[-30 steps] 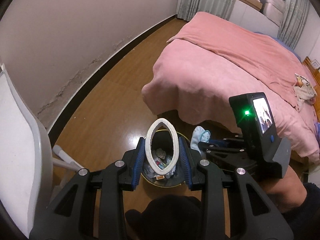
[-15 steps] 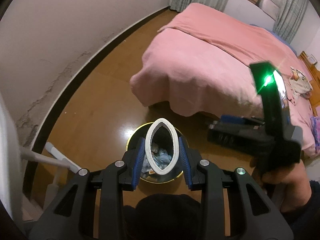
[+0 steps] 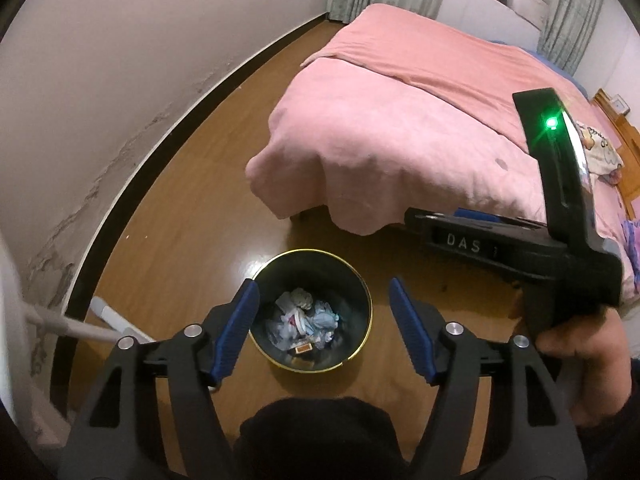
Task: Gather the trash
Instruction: 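Grasp the blue-white snack bag with the left tool while the right tool grasps the yellow chip bag, then carry both bags over the black bin and open both tools to drop them, then grasp the gray sock with the left tool while the right tool grasps the white face mask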
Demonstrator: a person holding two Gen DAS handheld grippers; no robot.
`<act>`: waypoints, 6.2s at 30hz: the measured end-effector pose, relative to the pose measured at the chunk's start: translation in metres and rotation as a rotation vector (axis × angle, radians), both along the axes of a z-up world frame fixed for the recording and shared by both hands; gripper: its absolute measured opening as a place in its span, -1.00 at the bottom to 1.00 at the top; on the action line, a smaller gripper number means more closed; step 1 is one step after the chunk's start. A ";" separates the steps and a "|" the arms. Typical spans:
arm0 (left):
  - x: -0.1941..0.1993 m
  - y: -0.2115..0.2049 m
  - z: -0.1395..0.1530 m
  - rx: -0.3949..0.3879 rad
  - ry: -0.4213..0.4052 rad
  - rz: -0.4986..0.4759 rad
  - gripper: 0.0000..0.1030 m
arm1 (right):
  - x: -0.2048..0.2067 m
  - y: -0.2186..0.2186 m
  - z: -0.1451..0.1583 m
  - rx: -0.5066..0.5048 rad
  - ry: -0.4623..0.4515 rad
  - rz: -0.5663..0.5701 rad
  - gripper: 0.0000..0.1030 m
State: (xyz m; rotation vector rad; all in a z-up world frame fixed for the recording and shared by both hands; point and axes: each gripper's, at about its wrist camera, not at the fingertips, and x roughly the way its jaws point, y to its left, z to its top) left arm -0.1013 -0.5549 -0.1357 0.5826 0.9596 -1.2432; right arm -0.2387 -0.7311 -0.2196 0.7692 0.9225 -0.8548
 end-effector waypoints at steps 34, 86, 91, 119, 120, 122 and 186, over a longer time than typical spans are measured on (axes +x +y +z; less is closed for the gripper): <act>0.257 0.565 0.109 -0.097 -0.127 1.175 0.77 | 0.483 0.532 0.186 -0.319 -0.171 1.498 0.64; 0.425 0.508 0.086 -0.064 -0.124 1.097 0.77 | 0.377 0.438 0.209 -0.045 -0.334 1.233 0.04; 0.433 0.504 0.075 -0.029 -0.102 1.103 -0.18 | 0.340 0.392 0.201 -0.075 -0.307 1.127 0.04; 0.081 0.138 0.108 -0.178 -0.098 0.186 -0.37 | 0.051 0.074 0.055 -0.029 -0.028 0.167 0.04; 0.074 0.127 0.101 -0.168 -0.086 0.165 -0.37 | 0.049 0.069 0.043 0.001 -0.017 0.158 0.04; 0.058 0.103 0.082 -0.134 -0.068 0.128 -0.37 | 0.050 0.064 0.023 0.047 0.008 0.153 0.04; 0.114 0.186 0.159 -0.230 -0.161 0.300 0.77 | 0.076 0.112 0.109 -0.160 -0.116 0.237 0.57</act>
